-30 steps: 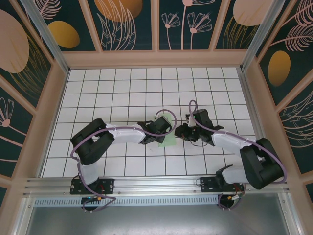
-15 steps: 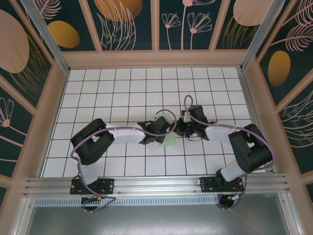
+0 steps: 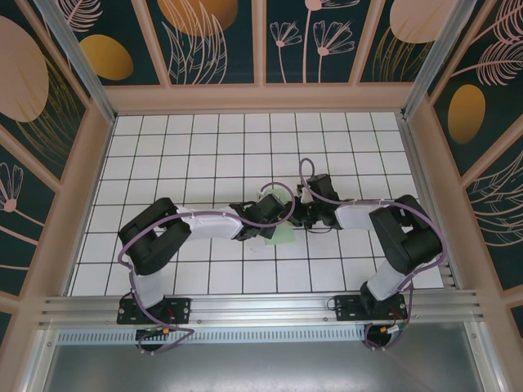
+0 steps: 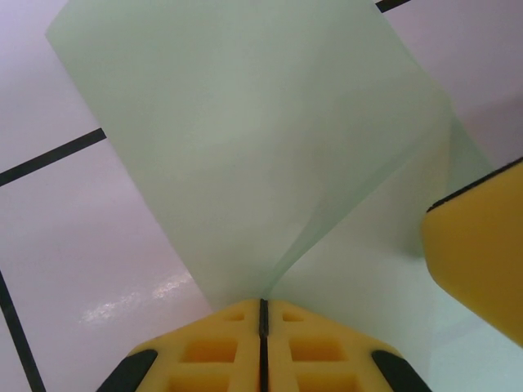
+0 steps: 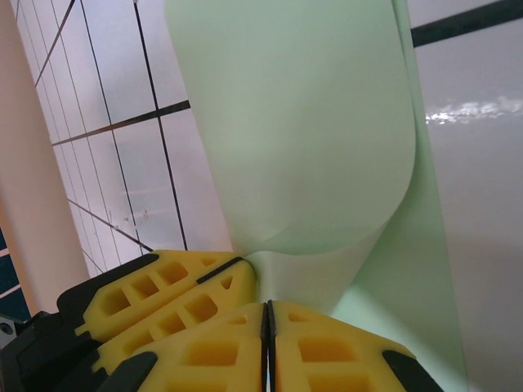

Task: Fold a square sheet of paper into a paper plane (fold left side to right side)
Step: Fold the triangle a second time at the center of the table.

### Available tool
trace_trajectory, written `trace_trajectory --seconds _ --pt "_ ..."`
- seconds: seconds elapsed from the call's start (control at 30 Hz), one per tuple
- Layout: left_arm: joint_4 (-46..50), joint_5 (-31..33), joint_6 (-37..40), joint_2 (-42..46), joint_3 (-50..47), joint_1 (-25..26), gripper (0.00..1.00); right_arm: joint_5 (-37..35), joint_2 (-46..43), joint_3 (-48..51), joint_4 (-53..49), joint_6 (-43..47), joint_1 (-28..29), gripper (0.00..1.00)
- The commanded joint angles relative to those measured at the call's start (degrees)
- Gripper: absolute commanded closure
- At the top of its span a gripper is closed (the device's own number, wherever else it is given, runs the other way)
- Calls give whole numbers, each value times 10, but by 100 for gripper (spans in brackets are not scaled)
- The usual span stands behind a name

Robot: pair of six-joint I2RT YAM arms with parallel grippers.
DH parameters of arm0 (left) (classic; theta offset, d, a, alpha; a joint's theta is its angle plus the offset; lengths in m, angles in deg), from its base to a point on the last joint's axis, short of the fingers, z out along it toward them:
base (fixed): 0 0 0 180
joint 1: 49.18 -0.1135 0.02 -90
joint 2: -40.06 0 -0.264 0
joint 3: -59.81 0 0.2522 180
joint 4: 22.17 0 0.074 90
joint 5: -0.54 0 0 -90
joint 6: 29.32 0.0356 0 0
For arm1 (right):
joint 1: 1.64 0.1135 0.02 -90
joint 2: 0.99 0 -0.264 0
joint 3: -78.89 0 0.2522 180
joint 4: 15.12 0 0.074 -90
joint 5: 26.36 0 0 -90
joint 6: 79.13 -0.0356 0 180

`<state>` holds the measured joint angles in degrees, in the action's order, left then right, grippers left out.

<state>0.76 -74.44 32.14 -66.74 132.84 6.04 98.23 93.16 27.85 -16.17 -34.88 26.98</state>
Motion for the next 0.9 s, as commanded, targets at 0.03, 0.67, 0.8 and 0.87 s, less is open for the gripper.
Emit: trace_trajectory --seconds 0.03,0.67,0.8,0.87 --pt "4 -2 -3 -12 0 -4 89 9 3 -14 7 7 5 87" --pt "10 9 -8 -10 -2 -4 90 -15 34 -22 -13 27 14 87" --pt "13 18 -13 -10 -1 -4 90 -21 36 -19 -17 32 14 87" --pt "13 21 -16 -10 -1 -4 90 -22 38 -19 -17 32 14 87"
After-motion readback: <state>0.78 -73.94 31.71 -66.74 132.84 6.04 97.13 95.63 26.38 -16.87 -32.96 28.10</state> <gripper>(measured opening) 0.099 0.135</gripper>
